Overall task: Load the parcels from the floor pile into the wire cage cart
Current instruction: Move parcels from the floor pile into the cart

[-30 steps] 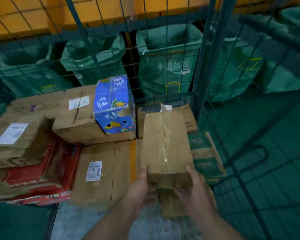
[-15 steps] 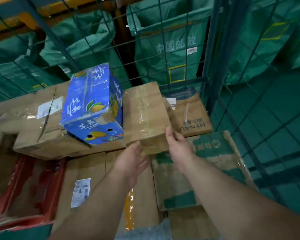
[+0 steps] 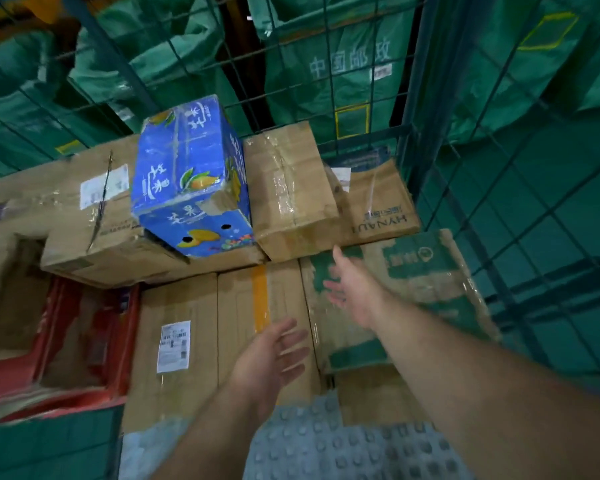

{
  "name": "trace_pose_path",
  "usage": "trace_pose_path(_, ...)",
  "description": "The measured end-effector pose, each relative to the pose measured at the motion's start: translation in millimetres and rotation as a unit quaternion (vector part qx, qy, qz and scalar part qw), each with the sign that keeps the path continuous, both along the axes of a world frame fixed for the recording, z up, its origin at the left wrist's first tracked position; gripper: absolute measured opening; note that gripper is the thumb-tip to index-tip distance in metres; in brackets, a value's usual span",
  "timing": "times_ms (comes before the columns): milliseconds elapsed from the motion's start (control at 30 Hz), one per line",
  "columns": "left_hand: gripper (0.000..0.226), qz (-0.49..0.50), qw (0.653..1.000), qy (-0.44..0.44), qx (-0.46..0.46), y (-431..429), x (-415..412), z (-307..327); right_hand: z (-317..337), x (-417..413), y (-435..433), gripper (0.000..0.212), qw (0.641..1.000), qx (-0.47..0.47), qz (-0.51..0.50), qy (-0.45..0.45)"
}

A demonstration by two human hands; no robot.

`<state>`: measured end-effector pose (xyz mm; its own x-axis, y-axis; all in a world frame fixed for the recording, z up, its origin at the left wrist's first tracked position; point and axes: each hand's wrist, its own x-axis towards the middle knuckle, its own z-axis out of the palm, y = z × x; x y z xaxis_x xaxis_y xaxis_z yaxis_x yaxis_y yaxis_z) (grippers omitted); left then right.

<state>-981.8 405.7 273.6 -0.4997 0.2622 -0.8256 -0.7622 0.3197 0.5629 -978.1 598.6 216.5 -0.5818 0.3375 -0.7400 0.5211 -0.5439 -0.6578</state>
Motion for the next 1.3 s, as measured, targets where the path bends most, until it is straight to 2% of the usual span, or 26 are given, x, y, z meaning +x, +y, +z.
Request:
trace_pose_path(67, 0.038, 0.013, 1.000, -0.012, -0.002, -10.6, 23.6, 1.7, -6.5, 42.8, -30.5, 0.043, 0.999, 0.000, -0.006, -0.040)
trace_pose_path(100, 0.037, 0.020, 1.000, -0.022, -0.010, -18.5, 40.5, 3.5, -11.8, 68.5, -50.1, 0.039, 0.998, -0.016, -0.011, -0.058)
trace_pose_path(333, 0.031, -0.003, 0.995, -0.093, -0.031, -102.8, 152.1, 17.6, 4.7, 240.6, -178.0, 0.048, 0.968, -0.185, -0.150, -0.077)
trace_pose_path(500, 0.027, -0.153, 0.980, -0.120, -0.045, -163.1, 211.1, 35.8, 42.7, 335.1, -248.5, 0.048, 0.950, -0.175, -0.240, -0.094)
trace_pose_path(667, 0.024, -0.311, 0.944, -0.097, -0.060, -181.7, 251.8, 51.5, 76.9, 411.4, -296.4, 0.044, 0.900, -0.162, -0.396, -0.079)
trace_pose_path(900, 0.022, -0.544, 0.839, -0.019, -0.012, -176.2, 330.0, 69.5, 114.3, 516.7, -362.3, 0.042, 0.859, -0.131, -0.489, -0.080)
trace_pose_path(1000, 0.022, -0.610, 0.793, 0.006, -0.005, -179.5, 368.4, 72.6, 120.8, 560.4, -389.9, 0.039, 0.814, -0.125, -0.563, -0.068)
trace_pose_path(1033, 0.023, -0.648, 0.762, 0.011, -0.001, -184.1, 395.2, 75.8, 121.5, 586.5, -410.7, 0.039, 0.787, -0.119, -0.601, -0.066)
trace_pose_path(1100, 0.023, -0.685, 0.728, 0.024, -0.004, -191.9, 420.1, 76.5, 123.1, 610.4, -432.7, 0.040, 0.762, -0.116, -0.635, -0.056)
trace_pose_path(1300, 0.023, -0.802, 0.594, 0.062, 0.000, -245.0, 542.8, 77.4, 134.3, 715.5, -545.4, 0.039, 0.646, -0.102, -0.756, -0.031)
